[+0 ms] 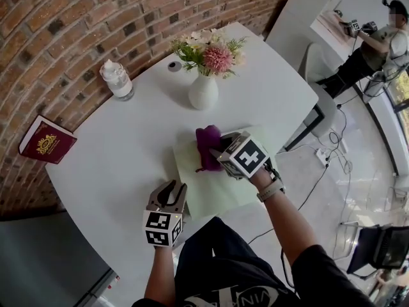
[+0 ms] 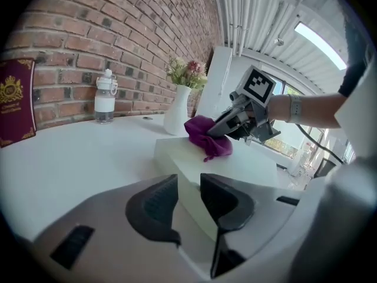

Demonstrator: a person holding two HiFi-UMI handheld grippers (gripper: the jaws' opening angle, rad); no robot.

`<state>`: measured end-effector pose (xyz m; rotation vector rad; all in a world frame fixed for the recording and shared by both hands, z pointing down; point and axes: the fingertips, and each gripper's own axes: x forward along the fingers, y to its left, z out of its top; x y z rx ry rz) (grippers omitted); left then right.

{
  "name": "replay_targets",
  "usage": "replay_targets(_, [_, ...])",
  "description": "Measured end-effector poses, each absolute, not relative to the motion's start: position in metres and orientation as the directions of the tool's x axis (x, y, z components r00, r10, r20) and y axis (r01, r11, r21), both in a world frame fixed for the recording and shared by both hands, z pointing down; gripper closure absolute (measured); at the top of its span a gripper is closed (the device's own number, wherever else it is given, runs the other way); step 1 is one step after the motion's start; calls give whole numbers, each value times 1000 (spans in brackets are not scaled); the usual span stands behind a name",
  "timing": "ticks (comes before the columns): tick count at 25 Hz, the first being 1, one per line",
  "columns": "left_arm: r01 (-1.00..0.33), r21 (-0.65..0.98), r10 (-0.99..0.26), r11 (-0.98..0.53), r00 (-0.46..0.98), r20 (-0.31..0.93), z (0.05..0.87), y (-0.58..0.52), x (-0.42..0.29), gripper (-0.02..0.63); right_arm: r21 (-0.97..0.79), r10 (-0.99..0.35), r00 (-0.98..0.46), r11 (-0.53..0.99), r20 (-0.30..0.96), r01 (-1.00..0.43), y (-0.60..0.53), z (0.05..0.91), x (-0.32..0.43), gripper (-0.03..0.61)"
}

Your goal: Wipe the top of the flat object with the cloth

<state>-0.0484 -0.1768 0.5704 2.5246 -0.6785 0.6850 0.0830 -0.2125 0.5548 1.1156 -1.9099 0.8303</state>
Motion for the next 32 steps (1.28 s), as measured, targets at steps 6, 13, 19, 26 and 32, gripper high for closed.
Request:
replay_targets(6, [-559, 284, -328, -779, 750, 575, 571, -175, -48, 509, -111, -436, -262, 341, 861, -933, -199, 552, 146, 520])
replay_targets(13, [-562, 299, -324, -771, 751, 576, 570, -173, -47, 526, -46, -455, -160, 253, 876, -966, -178, 553, 212, 520])
replay_targets(19, [-567, 305, -328, -765, 751, 572, 569, -174, -46, 525, 11, -475, -83, 192, 876, -981, -164, 551, 252, 520])
replay_targets(26, [-568, 298, -332, -767, 749, 574, 569, -173, -46, 526, 26, -519, -36, 111, 854, -994, -158, 550, 275, 520])
replay_targets(32, [-543, 226, -391, -809, 784, 483, 543, -184, -44, 534, 349, -576, 221, 121, 787, -929, -156, 518, 293, 520])
